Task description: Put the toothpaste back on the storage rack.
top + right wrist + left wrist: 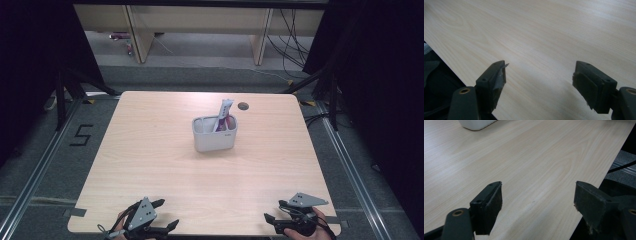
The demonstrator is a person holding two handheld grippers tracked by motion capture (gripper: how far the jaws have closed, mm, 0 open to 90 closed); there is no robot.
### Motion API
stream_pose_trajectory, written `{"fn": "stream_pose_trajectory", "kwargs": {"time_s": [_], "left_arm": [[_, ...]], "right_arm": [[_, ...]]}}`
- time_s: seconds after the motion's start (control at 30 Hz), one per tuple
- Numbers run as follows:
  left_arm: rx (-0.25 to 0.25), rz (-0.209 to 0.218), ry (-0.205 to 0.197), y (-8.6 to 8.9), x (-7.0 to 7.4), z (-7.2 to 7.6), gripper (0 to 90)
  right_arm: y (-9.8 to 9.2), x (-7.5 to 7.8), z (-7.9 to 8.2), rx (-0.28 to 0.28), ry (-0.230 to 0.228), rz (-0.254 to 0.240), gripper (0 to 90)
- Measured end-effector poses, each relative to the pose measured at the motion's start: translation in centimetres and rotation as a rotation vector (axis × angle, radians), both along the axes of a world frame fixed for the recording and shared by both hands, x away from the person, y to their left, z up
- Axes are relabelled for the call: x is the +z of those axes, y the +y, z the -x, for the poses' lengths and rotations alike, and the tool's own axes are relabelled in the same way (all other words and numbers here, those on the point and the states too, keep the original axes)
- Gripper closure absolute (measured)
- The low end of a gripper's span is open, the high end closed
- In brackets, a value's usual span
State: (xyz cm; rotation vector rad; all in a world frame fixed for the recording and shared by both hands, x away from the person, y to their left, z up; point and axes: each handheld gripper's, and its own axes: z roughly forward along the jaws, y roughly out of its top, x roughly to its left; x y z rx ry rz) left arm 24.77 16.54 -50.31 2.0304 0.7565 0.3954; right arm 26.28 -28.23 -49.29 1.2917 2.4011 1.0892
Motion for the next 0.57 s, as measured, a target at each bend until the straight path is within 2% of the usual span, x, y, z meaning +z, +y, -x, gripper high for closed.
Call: {"fn": "stream_pose_trajectory", "kwargs": {"time_s": [0.07, 0.1, 0.17, 0.23, 0.27, 0.33, 0.37, 0.47, 0.5, 0.53, 0.57], "left_arm": [[0.002, 0.005, -0.002, 0.0, -0.03, -0.08, 22.6], [0.004, -0.009, -0.011, 0.1, 0.02, -0.13, 22.5], [0.008, 0.0, -0.005, 0.05, 0.08, -0.06, 22.6], [0.003, 0.009, -0.009, 0.01, 0.03, -0.12, 22.5], [0.004, 0.006, -0.009, 0.02, 0.07, -0.12, 22.5], [0.005, -0.001, -0.008, 0.05, 0.16, -0.08, 22.5], [0.002, 0.009, -0.009, -0.01, 0.07, -0.12, 22.5], [0.0, -0.005, -0.005, -0.02, 0.11, -0.09, 22.5], [-0.007, -0.028, -0.011, 0.1, 0.16, -0.15, 22.5], [-0.007, -0.027, -0.011, 0.1, 0.15, -0.15, 22.6], [-0.002, -0.004, -0.006, -0.04, 0.08, -0.09, 22.5]], "right_arm": [[-0.1, -0.03, -0.09, 0.012, -0.009, 0.005, 26.6], [-0.11, -0.03, -0.08, 0.011, -0.009, 0.005, 26.6], [-0.14, -0.01, -0.01, 0.004, -0.004, 0.007, 26.6], [-0.21, 0.01, 0.0, 0.003, -0.019, 0.018, 26.6], [-0.05, -0.01, 0.14, -0.008, 0.002, 0.0, 26.6], [-0.15, -0.02, 0.04, 0.005, -0.012, 0.005, 26.6], [-0.15, -0.01, 0.05, 0.003, -0.009, 0.005, 26.6], [-0.21, -0.02, 0.02, 0.004, -0.012, 0.007, 26.6], [-0.14, 0.0, 0.1, -0.004, 0.001, -0.002, 26.6], [-0.14, -0.07, 0.07, -0.004, -0.008, -0.006, 26.6], [-0.16, -0.07, 0.06, -0.004, -0.008, -0.006, 26.6]]}}
